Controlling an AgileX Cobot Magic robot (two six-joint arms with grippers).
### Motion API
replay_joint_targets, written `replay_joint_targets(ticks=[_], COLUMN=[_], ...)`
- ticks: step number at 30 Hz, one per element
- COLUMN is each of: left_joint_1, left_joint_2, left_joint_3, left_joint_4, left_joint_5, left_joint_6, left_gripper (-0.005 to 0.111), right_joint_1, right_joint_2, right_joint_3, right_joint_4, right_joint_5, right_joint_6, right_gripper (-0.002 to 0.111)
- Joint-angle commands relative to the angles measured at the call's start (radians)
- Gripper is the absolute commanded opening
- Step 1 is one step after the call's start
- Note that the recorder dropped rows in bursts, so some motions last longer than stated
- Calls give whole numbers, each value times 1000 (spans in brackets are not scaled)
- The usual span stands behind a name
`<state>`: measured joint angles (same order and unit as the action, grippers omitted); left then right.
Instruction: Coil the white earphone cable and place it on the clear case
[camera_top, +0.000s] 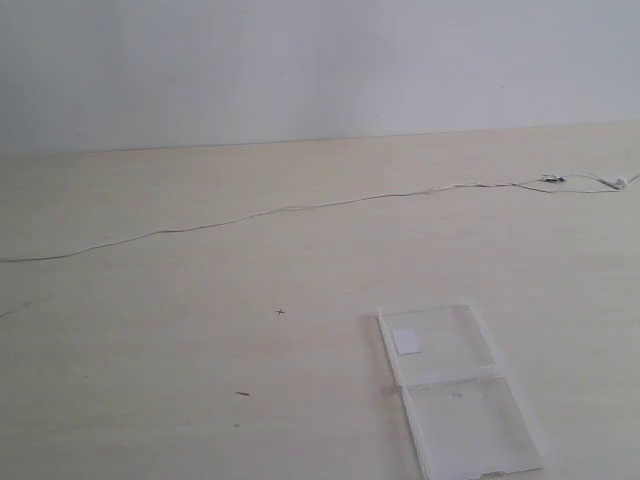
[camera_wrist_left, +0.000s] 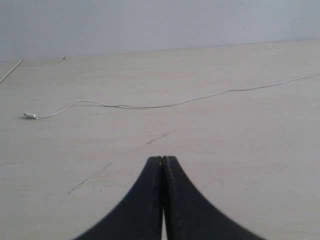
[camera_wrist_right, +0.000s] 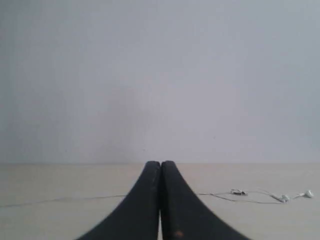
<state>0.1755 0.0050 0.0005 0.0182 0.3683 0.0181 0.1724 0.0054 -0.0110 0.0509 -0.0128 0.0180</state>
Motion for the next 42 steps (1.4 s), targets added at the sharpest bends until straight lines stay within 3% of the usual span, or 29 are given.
replay_joint_targets(ticks=[1,7,13,19,28,34,37,42], left_joint_1=[-5,-5,-5,-5,-5,-5,-5,-5], left_joint_2=[-5,-5,-5,-5,-5,-5,-5,-5], left_joint_3=[0,0,0,0,0,0,0,0], left_joint_4=[-3,-3,-3,-3,-3,-3,-3,-3], left_joint_5=[-8,-8,-8,-8,-8,-8,-8,-8], left_joint_6=[2,2,2,2,2,2,2,2], left_gripper=[0,0,0,0,0,0,0,0], right_joint_1=[-6,-6,-6,-6,-6,1,31,83], right_joint_2=[29,369,627,756,861,1038,1158,1379], right_joint_3=[-125,-422,-656,-706,-706,-783,-905,-1174], right_joint_4=[31,2,0,46,70,-113,-244,-161], right_joint_5=[35,237,228,-8,-32,13,151,428], right_joint_6=[-11,-11,-11,46,104,44,-98,-634], right_gripper=[0,0,0,0,0,0,0,0])
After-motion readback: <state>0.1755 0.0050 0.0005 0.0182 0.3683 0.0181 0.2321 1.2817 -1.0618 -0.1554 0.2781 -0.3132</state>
